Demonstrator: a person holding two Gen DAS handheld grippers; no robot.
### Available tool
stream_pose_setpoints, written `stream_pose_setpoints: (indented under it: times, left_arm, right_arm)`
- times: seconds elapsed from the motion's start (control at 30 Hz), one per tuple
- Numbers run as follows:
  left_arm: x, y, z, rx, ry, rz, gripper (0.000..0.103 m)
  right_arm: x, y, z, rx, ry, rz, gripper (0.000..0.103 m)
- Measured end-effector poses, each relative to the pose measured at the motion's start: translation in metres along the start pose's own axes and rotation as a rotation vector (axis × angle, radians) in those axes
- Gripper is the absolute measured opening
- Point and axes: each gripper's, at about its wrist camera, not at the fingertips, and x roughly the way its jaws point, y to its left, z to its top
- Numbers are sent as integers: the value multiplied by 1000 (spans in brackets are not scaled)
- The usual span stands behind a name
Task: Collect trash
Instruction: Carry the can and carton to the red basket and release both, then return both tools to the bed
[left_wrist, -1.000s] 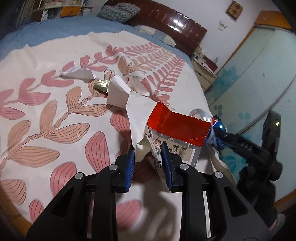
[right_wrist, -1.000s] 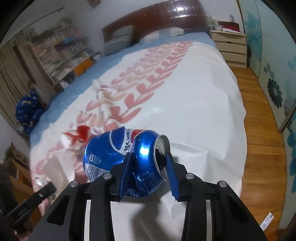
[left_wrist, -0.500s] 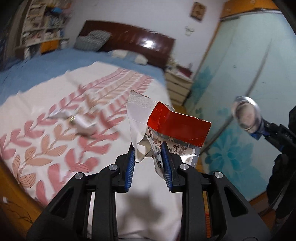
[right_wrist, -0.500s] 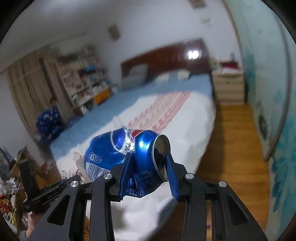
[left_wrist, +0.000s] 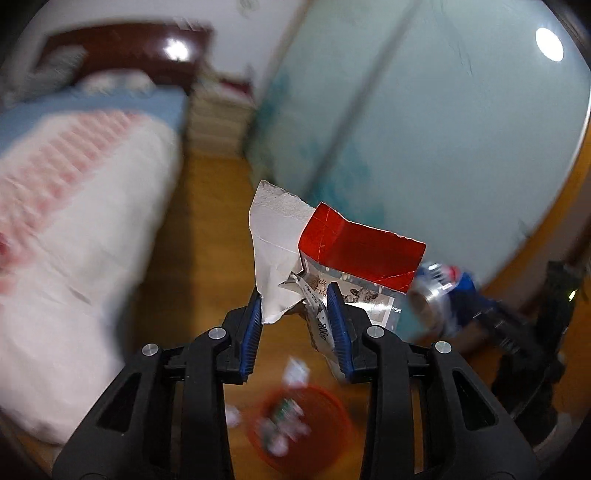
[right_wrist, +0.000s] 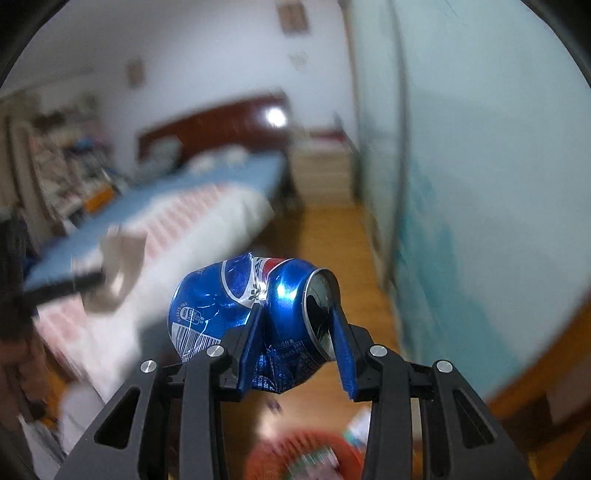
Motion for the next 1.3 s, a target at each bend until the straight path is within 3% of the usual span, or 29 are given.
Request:
stream_pose_setpoints:
  times: [0.03,0.13,0.27,0.33,0.4,0.53,0.8,0.9,1.0,1.3]
  left_arm:
    - [24,-7,-10,13,54,-5,34]
    - [129,-26,-69,22,327,15,34]
    - [215,-27,-145,54,599,76,32]
    - [238,-29,-166,65,697,90,32]
    - [251,-31,-179,102,745,119,32]
    - [277,-20,-213,127,858,178,32]
    - [293,-24,-232,163,926,200,34]
    - [289,-27,-228,190,909,234,58]
    - [285,-31,-224,204,890,233,59]
    - [283,-30,-216,189,862,221,62]
  right_arm:
    - [14,-14,-18,33,57,-8,37]
    - [69,-61,-98,169,278,-45,37]
    - [126,-98,-193,310,498,-91,37]
    - [143,-103,-222,323,551,-102,37]
    - [161,-106,-248,336,606,-106,37]
    - [189,-86,-266,308,638,-115,37]
    - [205,-70,-280,301,645,-129,38]
    - [209,-71,-280,305,647,-143,39]
    - [211,-75,-280,321,645,-144,49]
    - [203,-71,-278,317,632,-155,50]
